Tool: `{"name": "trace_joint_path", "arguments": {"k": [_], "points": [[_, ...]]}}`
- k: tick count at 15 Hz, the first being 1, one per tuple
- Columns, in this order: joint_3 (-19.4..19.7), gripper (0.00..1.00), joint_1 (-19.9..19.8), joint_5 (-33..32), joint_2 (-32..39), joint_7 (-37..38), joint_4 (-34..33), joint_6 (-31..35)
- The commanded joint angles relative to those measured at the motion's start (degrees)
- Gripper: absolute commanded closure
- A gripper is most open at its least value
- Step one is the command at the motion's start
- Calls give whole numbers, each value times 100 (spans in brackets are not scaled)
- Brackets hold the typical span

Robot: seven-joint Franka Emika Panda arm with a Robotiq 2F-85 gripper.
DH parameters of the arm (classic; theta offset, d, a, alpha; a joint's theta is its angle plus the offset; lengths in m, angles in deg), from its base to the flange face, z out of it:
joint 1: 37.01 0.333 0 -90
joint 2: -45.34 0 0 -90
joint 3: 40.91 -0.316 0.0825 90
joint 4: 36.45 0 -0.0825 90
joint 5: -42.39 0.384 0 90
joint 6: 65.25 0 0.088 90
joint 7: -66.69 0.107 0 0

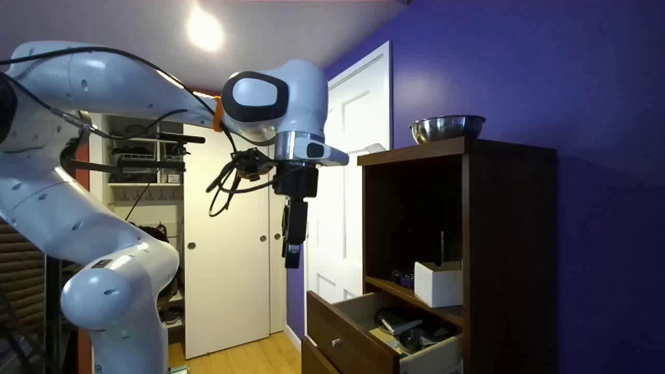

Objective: Close the top drawer fully

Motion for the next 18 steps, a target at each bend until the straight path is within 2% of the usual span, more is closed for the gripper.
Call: {"name": "trace_joint_path", "arguments": {"k": [1, 5, 7, 11, 13, 15, 17, 18], "points": [[63, 0, 93, -40, -9, 49, -14, -25], [63, 0, 93, -40, -10, 50, -14, -25], [6, 0, 204, 47, -93, 51, 275, 78], [-172, 0, 618, 390, -171, 6, 989, 11], [-175, 0, 893, 842, -43, -9, 1321, 204], [-214, 0, 1050, 1457, 192, 253, 1564, 681], [-257, 0, 1106, 1805, 339, 346, 1856, 1549], [-270, 0, 1137, 1836, 697, 281, 1653, 1788]]}}
